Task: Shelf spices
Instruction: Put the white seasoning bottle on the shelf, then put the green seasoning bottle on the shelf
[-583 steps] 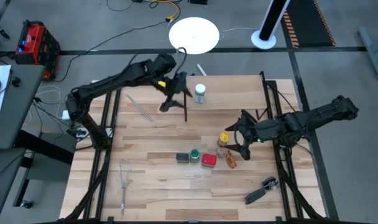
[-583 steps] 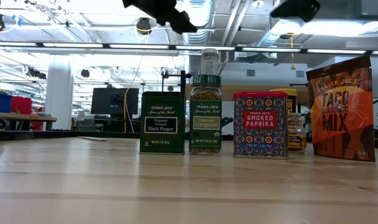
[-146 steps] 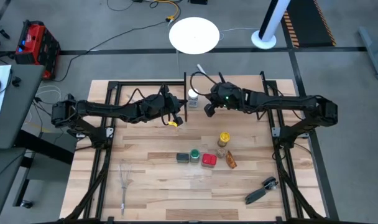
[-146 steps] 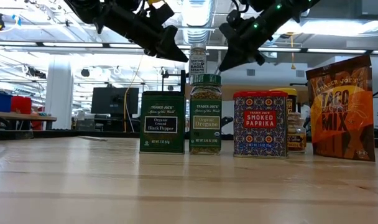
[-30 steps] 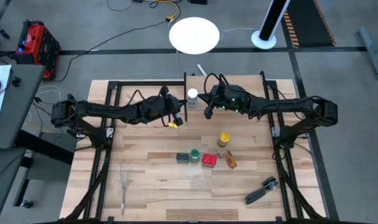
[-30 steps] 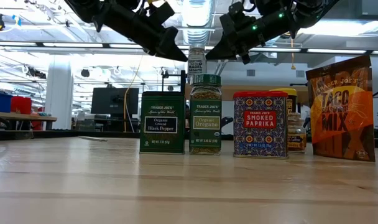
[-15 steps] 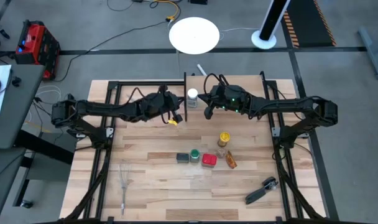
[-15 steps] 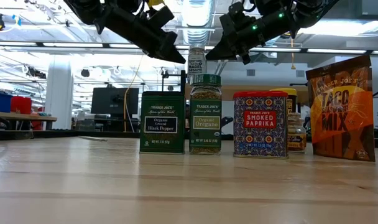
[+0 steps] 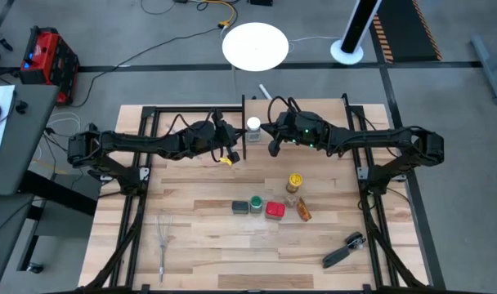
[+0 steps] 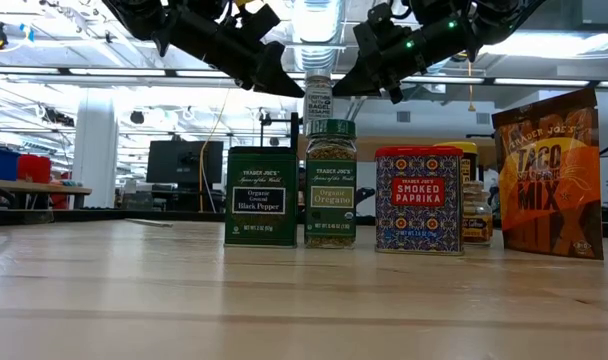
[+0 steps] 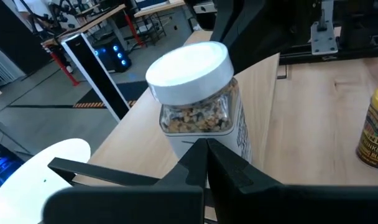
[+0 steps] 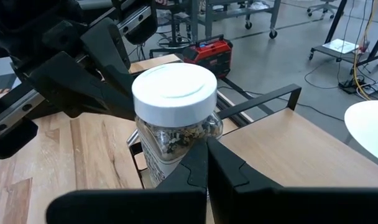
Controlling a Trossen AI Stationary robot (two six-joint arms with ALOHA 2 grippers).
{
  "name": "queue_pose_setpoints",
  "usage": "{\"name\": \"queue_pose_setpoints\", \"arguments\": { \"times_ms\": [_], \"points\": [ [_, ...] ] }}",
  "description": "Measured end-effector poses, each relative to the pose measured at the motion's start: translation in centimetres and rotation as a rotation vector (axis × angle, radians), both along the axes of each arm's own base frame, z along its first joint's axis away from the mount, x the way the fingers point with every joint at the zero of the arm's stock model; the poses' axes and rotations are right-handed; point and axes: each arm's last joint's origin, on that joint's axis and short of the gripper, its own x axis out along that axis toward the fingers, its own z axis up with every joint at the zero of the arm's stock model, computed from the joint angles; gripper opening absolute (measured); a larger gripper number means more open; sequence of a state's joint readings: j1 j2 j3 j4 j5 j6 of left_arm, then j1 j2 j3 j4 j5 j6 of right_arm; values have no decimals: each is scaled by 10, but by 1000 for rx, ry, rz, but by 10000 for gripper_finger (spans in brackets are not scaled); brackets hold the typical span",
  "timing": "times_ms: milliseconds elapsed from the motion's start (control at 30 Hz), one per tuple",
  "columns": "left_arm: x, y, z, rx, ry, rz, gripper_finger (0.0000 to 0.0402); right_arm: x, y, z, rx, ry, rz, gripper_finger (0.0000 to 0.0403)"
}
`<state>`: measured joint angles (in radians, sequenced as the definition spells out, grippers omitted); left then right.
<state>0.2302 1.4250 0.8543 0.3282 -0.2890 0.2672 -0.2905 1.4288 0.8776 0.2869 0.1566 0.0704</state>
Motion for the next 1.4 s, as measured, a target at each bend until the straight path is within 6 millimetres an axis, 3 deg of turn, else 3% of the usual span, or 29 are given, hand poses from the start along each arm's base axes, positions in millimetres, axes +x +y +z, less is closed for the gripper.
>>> {"name": "queue_pose_setpoints", "arguments": {
  "times_ms": [933, 1167, 1400],
  "points": [
    [-1, -4, -5, 3, 52, 91, 0, 0, 3, -1, 7, 11, 8, 2],
    [-4, -17, 1, 54, 73, 108, 0, -4, 2, -5, 25, 67, -64, 2],
    [-18, -43, 14, 89, 134, -31, 0, -13, 17, 1, 39, 118, -36, 3]
  ]
}}
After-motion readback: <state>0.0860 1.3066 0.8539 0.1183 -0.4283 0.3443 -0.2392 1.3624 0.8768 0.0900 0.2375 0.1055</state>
